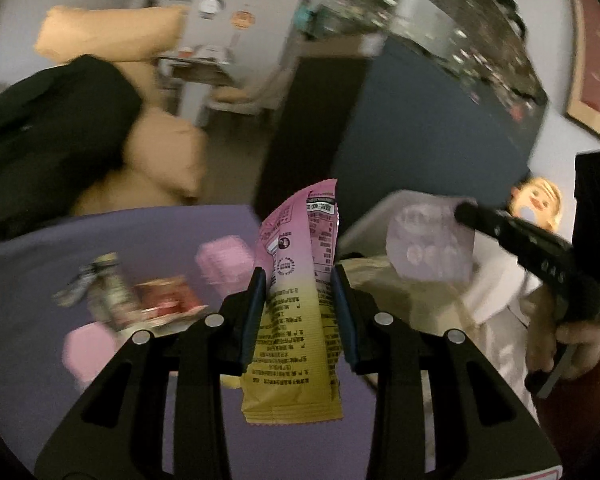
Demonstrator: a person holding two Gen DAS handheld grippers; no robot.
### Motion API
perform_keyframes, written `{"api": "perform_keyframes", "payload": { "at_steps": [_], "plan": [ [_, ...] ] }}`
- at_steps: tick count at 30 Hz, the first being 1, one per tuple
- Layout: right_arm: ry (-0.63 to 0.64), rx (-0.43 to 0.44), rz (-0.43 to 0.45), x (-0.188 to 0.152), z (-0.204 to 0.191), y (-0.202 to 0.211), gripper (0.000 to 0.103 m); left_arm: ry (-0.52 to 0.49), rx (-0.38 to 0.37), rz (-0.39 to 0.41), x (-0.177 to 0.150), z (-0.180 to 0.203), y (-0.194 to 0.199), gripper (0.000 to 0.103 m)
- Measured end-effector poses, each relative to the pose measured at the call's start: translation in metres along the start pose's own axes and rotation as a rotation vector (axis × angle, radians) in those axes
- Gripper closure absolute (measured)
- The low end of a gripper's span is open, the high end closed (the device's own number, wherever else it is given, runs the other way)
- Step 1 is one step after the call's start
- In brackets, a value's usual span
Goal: Collect trash
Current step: 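Drop the wrapper into the yellow bag with the left tool while the right tool drops the plastic bag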
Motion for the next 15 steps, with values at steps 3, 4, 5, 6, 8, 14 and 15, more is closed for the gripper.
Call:
{"api": "perform_keyframes", "payload": {
  "at_steps": [3,4,5,6,8,14,15],
  "plan": [
    [-0.013,-0.081,0.009,-0.007,0.035,0.012,0.099,-0.023,-0.053,-0.04,-0.001,0.029,-0.031,0.072],
    [-0.022,-0.099,0.012,-0.009,0.046,0.016,0.099,-0.025,-0.068,-0.053,-0.002,0.037,-0.041,0.072],
    [-0.028,-0.112,0.013,-0.011,0.053,0.016,0.099,-0.028,-0.082,-0.065,-0.002,0.044,-0.051,0.072],
    [-0.036,-0.13,0.016,-0.014,0.062,0.018,0.099,-0.03,-0.1,-0.08,-0.003,0.052,-0.064,0.072],
    [-0.053,-0.166,0.018,-0.021,0.077,0.025,0.099,-0.029,-0.121,-0.1,-0.005,0.064,-0.081,0.072],
    [-0.088,-0.23,0.013,-0.032,0.106,0.026,0.099,0.003,-0.158,-0.173,-0.017,0.086,-0.129,0.072],
    [-0.086,-0.242,0.013,-0.033,0.108,0.026,0.099,0.006,-0.162,-0.181,-0.019,0.089,-0.136,0.072]
  ]
}}
Point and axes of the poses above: each gripper's, at about its wrist camera, not at the fingertips, and y roughly against the way its jaws point, z to its right, x to its top, the point moved 4 cm from there along -y, roughly the way its jaws point, and after that the axes turned 7 degrees about z, right-handed, at the moved point
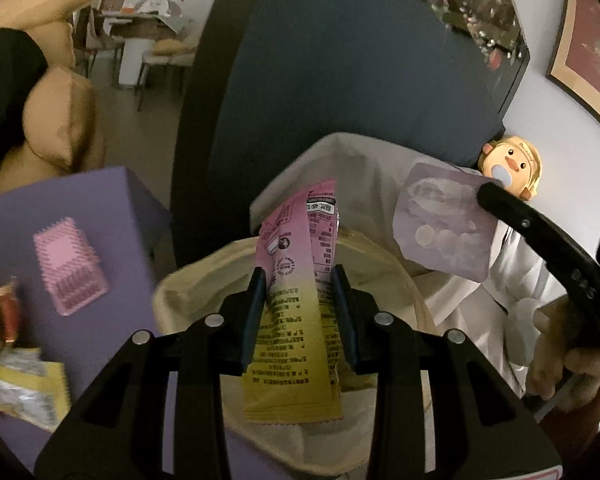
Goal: Collect trash
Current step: 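Drop the wrapper into the yellow bag with the left tool while the right tool drops the plastic bag, then move both tools back over the table and grasp the dark wrapper with the left tool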
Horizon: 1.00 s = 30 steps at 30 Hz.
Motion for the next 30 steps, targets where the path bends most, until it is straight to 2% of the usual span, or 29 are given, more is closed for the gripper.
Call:
{"api": "perform_keyframes", "payload": {
  "at_steps": [2,6,7,11,20,25,30],
  "plan": [
    [0.005,-0.017,0.0,-0.002,0.002,-0.003,0.099,0.007,-0.005,-0.014,-0.003,0.005,-0.013,0.07],
    [0.01,-0.034,-0.01,-0.007,0.005,-0.008,0.099,0.028,-0.024,-0.048,-0.011,0.005,-0.029,0.048],
    [0.004,-0.036,-0.015,-0.01,0.006,-0.008,0.099,0.034,-0.023,-0.054,-0.013,0.004,-0.031,0.046],
    [-0.006,-0.039,-0.033,-0.016,0.006,-0.011,0.099,0.042,-0.008,-0.057,-0.015,-0.006,-0.022,0.045],
    [0.016,-0.034,-0.119,-0.04,-0.013,-0.037,0.099,0.001,0.085,-0.013,-0.024,-0.032,0.049,0.045],
    [0.018,-0.046,-0.184,-0.057,-0.019,-0.057,0.099,-0.007,0.165,-0.011,-0.041,-0.062,0.085,0.045],
    [0.008,-0.028,-0.243,-0.072,-0.025,-0.071,0.098,0.042,0.222,-0.002,-0.056,-0.1,0.109,0.045]
  ]
}}
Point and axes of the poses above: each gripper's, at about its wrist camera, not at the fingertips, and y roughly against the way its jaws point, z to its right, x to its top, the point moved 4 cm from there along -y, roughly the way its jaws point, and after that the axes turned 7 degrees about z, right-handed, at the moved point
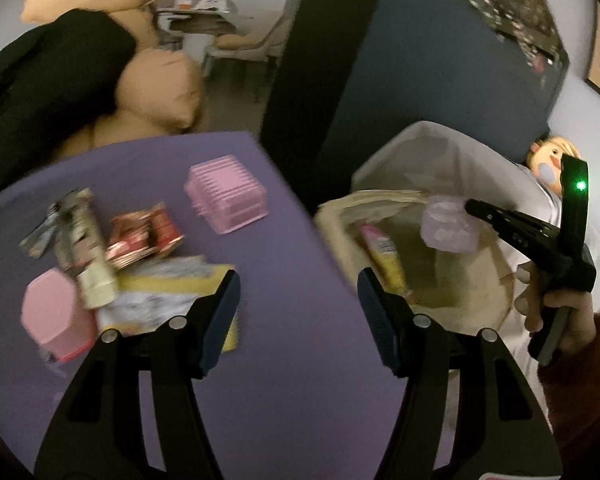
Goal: Collect trash
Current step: 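Move both tools back over the table and grasp the dark wrapper with the left tool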
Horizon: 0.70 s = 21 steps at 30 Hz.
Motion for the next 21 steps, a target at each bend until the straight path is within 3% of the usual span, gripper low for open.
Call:
{"api": "perform_keyframes", "payload": {
  "at_steps": [3,5,12,18,21],
  "plan": [
    [0.003,-0.009,-0.021,-0.006,-0.004,-0.006,0.088,0.046,0.025,0.0,-0.007,-0.023,0.007,0.045],
    [-0.011,0.004,-0.024,-0.007,-0.006,-0.006,0.053,0.07,0.048,0.013,-0.011,-0.038,0.014,0.045],
    [-0.014,0.028,-0.003,0.001,-0.025,0.005,0.052,0.14,0.134,0.065,-0.022,-0.1,0.043,0.045],
    [0.013,0.108,0.031,0.01,-0.066,0.017,0.05,0.201,0.203,0.109,-0.025,-0.155,0.066,0.045],
    [0.036,0.159,0.039,0.014,-0.091,0.018,0.05,0.2,0.202,0.131,-0.02,-0.177,0.071,0.045]
  ]
}}
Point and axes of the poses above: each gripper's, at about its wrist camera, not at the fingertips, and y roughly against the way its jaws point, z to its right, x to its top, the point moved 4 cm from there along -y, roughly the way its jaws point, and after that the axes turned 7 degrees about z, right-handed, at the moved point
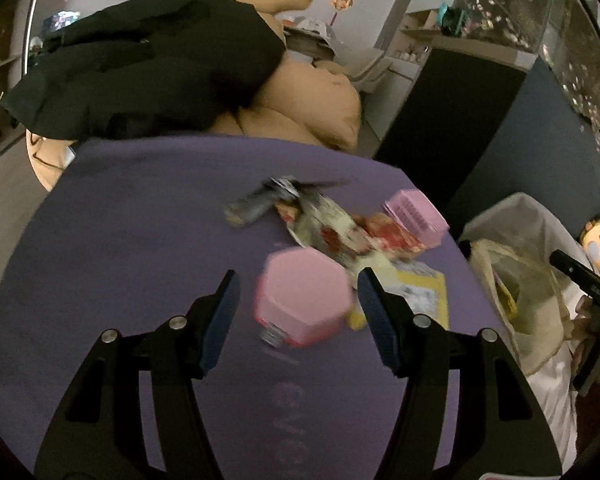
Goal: Collect trash
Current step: 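Move both tools back over the table and grasp the dark wrapper with the left tool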
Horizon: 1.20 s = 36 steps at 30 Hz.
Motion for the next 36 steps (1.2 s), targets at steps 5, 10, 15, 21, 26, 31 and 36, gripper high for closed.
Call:
{"api": "perform_keyframes", "payload": {
  "at_steps": [5,10,15,21,26,31,36],
  "plan": [
    [0.034,0.088,-0.04,0.0,-0.042,-0.012,0.05,-0.114,-0.04,0.033,0.024,-0.011,-0.021,0.045],
    [0.069,0.099,-0.049,-0.003,-0.07,-0.02,0.05,-0.092,-0.091,-0.042,0.051,-0.016,-0.064,0.045],
    [0.058,0.089,-0.052,-0.007,-0.078,-0.03,0.05,-0.094,-0.035,-0.137,0.06,-0.015,-0.111,0.045],
    [0.033,0.094,-0.09,-0.014,-0.083,-0.045,0.05,-0.005,-0.068,-0.22,0.049,-0.022,-0.129,0.071],
    [0.066,0.118,-0.136,-0.021,-0.099,-0.065,0.05,0.016,-0.084,-0.166,0.049,-0.027,-0.096,0.075],
    [0.14,0.201,-0.159,-0.021,-0.132,-0.081,0.05,0.07,-0.096,-0.124,0.05,-0.036,-0.048,0.075],
    [0.258,0.315,-0.147,-0.016,-0.173,-0.097,0.05,0.121,-0.067,-0.131,0.035,-0.048,-0.017,0.075]
  ]
}}
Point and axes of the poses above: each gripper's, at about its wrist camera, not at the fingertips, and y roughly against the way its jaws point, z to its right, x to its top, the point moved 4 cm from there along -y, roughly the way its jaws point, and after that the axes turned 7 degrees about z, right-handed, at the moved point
